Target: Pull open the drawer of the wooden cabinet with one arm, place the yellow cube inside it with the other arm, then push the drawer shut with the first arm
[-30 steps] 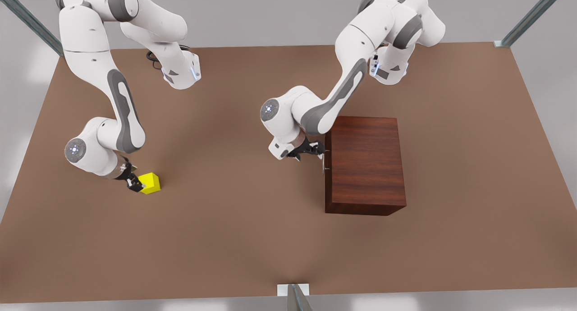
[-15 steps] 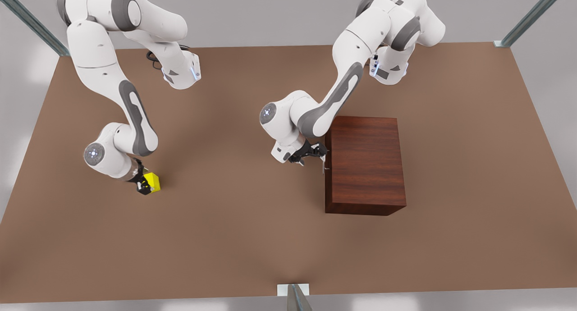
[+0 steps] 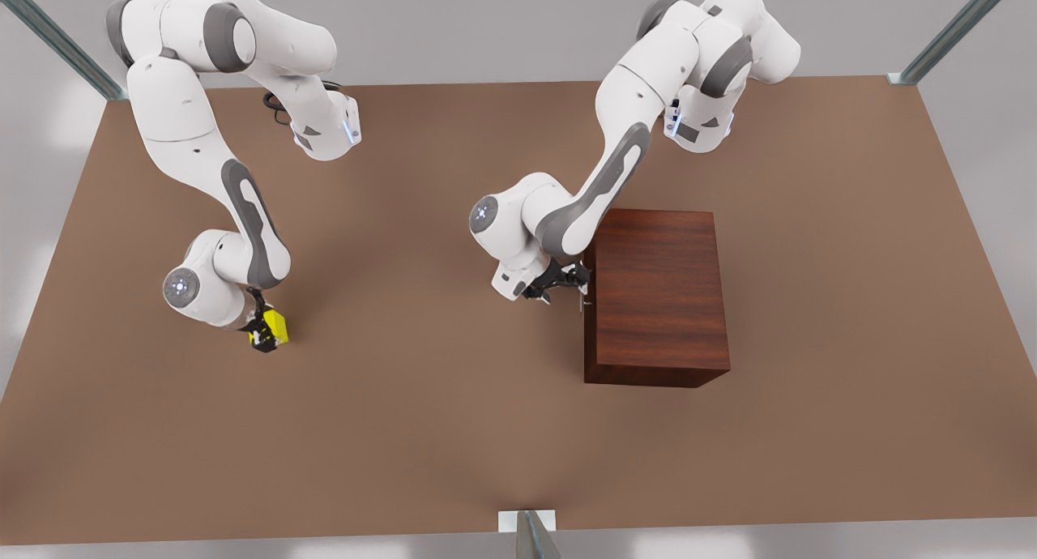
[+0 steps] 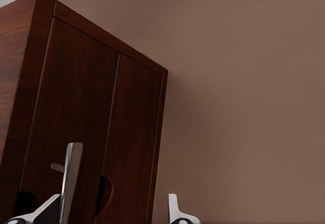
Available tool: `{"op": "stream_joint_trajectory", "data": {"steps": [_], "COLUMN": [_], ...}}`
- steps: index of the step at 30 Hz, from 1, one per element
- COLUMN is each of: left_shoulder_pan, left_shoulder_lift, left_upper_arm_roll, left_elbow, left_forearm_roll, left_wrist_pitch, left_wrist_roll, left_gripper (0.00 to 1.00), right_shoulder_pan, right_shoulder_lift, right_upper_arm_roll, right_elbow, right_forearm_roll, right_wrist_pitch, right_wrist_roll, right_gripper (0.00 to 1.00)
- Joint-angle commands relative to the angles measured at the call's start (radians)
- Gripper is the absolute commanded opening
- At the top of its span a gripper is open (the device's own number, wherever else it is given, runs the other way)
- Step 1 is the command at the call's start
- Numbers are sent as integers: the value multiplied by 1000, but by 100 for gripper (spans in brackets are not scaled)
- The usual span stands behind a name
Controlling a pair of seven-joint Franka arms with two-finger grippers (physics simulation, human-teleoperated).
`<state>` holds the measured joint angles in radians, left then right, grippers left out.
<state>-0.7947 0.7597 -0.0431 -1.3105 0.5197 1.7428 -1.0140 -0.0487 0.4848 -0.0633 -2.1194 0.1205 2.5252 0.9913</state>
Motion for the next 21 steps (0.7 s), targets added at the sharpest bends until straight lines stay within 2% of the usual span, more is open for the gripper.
{"op": "stream_joint_trajectory", "data": {"steps": [1, 4, 7, 9, 10, 14, 21], "left_shoulder_pan": [0, 2, 6, 5, 5, 2, -4], "left_shoulder_lift": [0, 0, 0, 0, 0, 0, 0], "left_upper_arm_roll": [0, 0, 0, -1, -1, -3, -9], "left_elbow": [0, 0, 2, 2, 2, 2, 11], "left_forearm_roll": [-3, -12, -17, -18, -20, -30, -30], "left_wrist_pitch": [20, 41, 46, 49, 50, 50, 61], "left_wrist_roll": [-32, -34, -35, -41, -43, -46, -66], "left_gripper": [100, 100, 100, 100, 100, 100, 100], "right_shoulder_pan": [0, -3, -3, -5, -7, -10, -10], "right_shoulder_lift": [1, 5, 5, 3, 1, -9, -17], "right_upper_arm_roll": [-1, -1, -1, -1, -3, -4, -12], "right_elbow": [6, 10, 10, 10, 12, 12, 12], "right_forearm_roll": [-2, -2, -2, -4, -4, -7, -15], "right_wrist_pitch": [1, 3, 3, 3, 3, 1, 0], "right_wrist_roll": [53, 59, 64, 70, 75, 73, 87], "right_gripper": [100, 100, 92, 92, 84, 84, 73]}}
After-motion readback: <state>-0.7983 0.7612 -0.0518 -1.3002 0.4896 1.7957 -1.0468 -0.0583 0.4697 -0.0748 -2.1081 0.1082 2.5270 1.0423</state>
